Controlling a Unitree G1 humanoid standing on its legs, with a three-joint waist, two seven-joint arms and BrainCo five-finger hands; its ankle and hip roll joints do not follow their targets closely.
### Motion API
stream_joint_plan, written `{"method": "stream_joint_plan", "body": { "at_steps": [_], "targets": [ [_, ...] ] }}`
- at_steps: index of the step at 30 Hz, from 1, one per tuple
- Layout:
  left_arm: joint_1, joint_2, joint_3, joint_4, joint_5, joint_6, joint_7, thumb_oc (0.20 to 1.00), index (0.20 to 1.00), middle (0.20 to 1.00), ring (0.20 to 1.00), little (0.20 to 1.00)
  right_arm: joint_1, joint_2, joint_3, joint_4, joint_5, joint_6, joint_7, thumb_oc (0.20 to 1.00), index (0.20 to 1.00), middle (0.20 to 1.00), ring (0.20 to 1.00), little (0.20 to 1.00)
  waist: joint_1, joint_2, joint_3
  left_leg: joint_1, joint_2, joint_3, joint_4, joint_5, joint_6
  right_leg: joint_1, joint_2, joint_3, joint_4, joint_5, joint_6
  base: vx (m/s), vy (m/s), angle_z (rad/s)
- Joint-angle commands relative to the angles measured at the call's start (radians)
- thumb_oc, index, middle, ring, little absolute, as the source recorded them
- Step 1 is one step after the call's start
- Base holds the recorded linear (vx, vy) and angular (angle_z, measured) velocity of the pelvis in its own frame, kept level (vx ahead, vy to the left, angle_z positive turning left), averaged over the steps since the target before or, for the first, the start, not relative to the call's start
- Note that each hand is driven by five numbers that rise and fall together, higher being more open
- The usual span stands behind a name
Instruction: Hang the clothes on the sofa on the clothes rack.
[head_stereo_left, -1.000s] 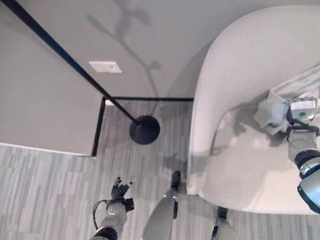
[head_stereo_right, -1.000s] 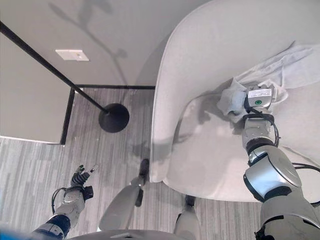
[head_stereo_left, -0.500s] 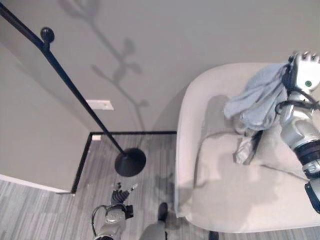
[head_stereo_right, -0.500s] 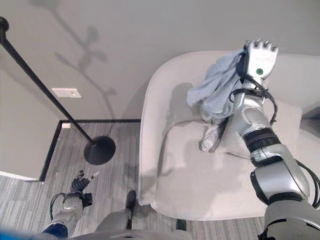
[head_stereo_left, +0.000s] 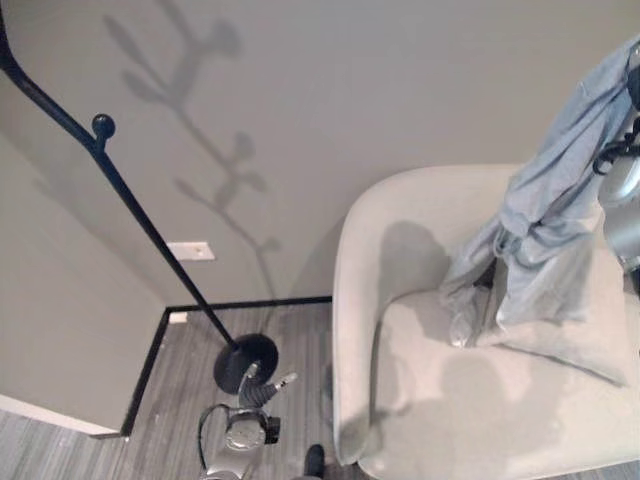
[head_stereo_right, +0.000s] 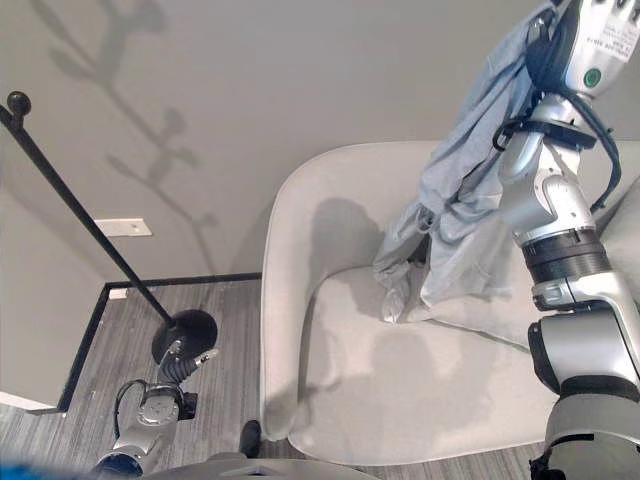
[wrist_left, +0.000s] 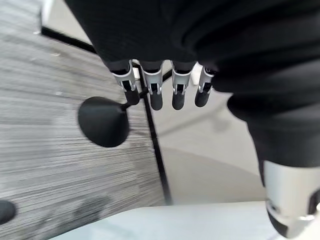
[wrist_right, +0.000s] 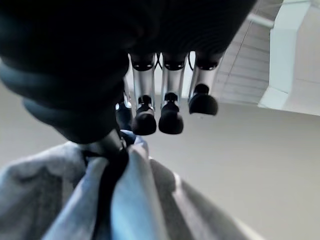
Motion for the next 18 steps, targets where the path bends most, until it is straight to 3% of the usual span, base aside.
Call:
{"method": "stream_joint_plan", "body": {
  "at_steps": [1, 8, 18],
  "targets": [
    [-0.065, 0.04, -0.026, 0.008, 0.041, -0.031, 0.059, 1.0, 1.0, 1.0, 1.0, 1.0, -0.194, -0.024, 0.085, 0.006, 0.057, -0.042, -0.048, 0.2, 0.2, 0.2, 0.2, 0.2, 0.023, -0.065, -0.066, -0.024, 0.066, -0.008, 0.004, -0.055, -0.047, -0.043, 0.037, -0.017, 0.011, 0.035, -0.071, 0.0, 0.0, 0.0],
    [-0.108, 0.06, -0.074, -0.002, 0.084, -0.053, 0.113, 1.0, 1.0, 1.0, 1.0, 1.0, -0.495, 0.035, 0.262, 0.195, 0.137, -0.051, -0.067, 0.2, 0.2, 0.2, 0.2, 0.2, 0.02, -0.081, -0.086, -0.019, 0.069, -0.015, 0.004, -0.051, -0.056, -0.033, 0.042, -0.018, 0.011, 0.031, -0.076, 0.0, 0.0, 0.0],
    [-0.27, 0.086, -0.19, 0.155, 0.278, -0.021, 0.328, 1.0, 1.0, 1.0, 1.0, 1.0, -0.732, 0.273, 0.418, 0.413, 0.331, -0.142, -0.117, 0.2, 0.2, 0.2, 0.2, 0.2, -0.002, -0.096, -0.112, -0.015, 0.075, -0.015, 0.004, -0.048, -0.068, -0.029, 0.045, -0.013, 0.011, 0.029, -0.082, 0.0, 0.0, 0.0]
  ]
}}
